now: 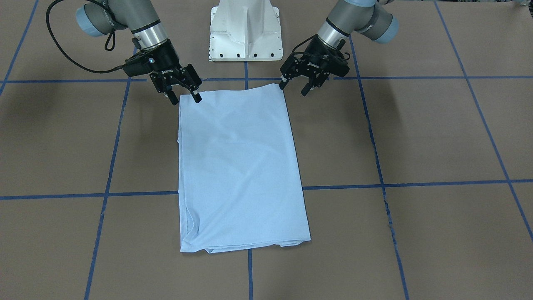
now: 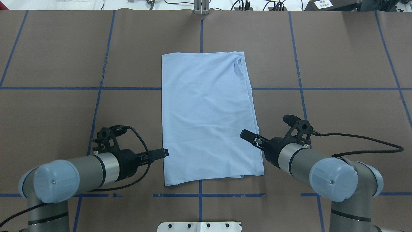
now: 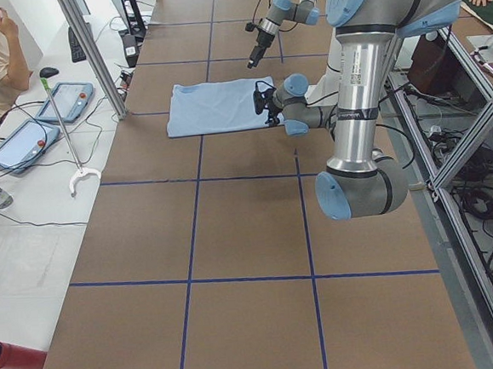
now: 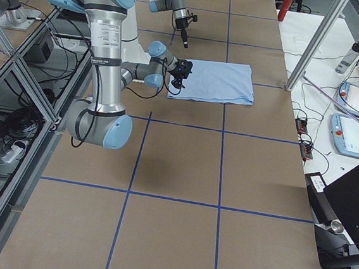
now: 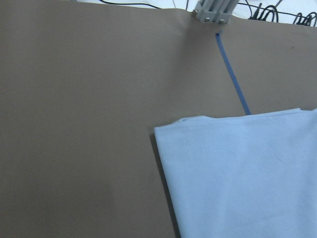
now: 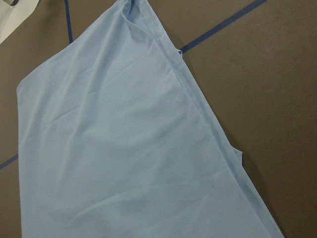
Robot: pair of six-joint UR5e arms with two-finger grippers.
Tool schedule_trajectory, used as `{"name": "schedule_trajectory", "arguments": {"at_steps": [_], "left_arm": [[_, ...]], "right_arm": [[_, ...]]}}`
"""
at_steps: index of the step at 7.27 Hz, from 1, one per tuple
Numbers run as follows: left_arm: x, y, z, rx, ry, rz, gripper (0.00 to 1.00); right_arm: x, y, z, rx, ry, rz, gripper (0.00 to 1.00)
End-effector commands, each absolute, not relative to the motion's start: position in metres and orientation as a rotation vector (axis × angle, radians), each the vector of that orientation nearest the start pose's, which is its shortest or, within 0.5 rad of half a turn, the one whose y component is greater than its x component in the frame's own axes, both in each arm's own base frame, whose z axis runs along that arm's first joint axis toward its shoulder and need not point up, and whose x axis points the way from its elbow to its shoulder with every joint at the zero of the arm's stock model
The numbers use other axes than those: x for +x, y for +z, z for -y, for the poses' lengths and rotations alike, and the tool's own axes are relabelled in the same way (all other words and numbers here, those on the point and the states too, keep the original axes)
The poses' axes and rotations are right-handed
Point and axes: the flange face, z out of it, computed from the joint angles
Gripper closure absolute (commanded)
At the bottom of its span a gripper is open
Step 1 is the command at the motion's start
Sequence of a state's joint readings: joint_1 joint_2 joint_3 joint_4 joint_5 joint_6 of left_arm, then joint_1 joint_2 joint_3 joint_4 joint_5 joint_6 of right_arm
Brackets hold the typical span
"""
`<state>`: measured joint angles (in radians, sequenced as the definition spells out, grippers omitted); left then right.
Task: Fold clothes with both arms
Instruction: 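Lower both grippers toward the shirt corners nearest the robot, then position the left gripper at the shirt corner nearest it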
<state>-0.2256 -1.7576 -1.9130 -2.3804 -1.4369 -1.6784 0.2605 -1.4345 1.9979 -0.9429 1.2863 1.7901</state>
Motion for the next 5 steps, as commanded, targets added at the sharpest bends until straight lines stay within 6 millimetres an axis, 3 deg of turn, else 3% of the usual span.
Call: {"name": "schedule_trajectory", "arguments": {"at_steps": [1, 5], "left_arm": [[0.514, 0.318, 0.235, 0.137, -0.46, -1.328, 0.41], [0.536, 0.321, 0.225, 0.114, -0.46, -1.318, 0.38]], "right_arm": [[-0.458, 0.315, 0.284, 0.284, 0.596, 1.203, 0.0], [-0.458, 0.316, 0.284, 0.283, 0.597, 1.202, 0.0]]}}
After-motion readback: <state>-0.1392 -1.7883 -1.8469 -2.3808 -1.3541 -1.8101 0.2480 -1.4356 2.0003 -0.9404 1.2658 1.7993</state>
